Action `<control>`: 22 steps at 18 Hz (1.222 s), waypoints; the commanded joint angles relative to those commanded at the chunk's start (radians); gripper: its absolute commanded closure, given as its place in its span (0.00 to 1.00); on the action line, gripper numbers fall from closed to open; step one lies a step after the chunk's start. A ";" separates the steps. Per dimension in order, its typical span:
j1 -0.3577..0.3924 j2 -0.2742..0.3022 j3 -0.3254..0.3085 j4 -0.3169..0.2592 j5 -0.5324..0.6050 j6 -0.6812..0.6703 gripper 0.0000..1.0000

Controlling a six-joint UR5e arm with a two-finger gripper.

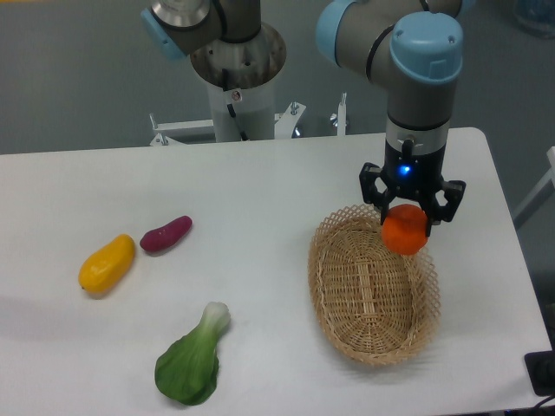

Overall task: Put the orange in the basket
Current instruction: 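Lower the held orange down into the wicker basket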

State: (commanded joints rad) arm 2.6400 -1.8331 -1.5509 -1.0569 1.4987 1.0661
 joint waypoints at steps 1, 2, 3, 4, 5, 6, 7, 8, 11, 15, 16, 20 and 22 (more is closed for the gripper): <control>0.000 -0.005 0.000 0.006 0.000 -0.002 0.54; 0.000 -0.015 -0.002 0.017 0.000 -0.002 0.54; 0.000 -0.029 -0.002 0.041 0.000 -0.003 0.54; 0.002 -0.052 0.000 0.082 0.000 -0.009 0.54; 0.003 -0.067 -0.003 0.121 0.000 -0.009 0.54; 0.005 -0.086 -0.003 0.153 0.000 -0.012 0.54; 0.005 -0.103 -0.008 0.179 0.000 -0.018 0.54; 0.003 -0.121 -0.012 0.202 0.000 -0.026 0.54; 0.000 -0.167 -0.025 0.258 -0.002 -0.040 0.54; -0.012 -0.228 -0.014 0.298 -0.008 -0.127 0.54; -0.017 -0.244 -0.014 0.299 -0.008 -0.147 0.54; -0.052 -0.268 -0.028 0.305 -0.009 -0.222 0.54; -0.067 -0.281 -0.035 0.304 -0.008 -0.222 0.54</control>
State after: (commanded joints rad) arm 2.5725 -2.1138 -1.5861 -0.7532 1.4910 0.8437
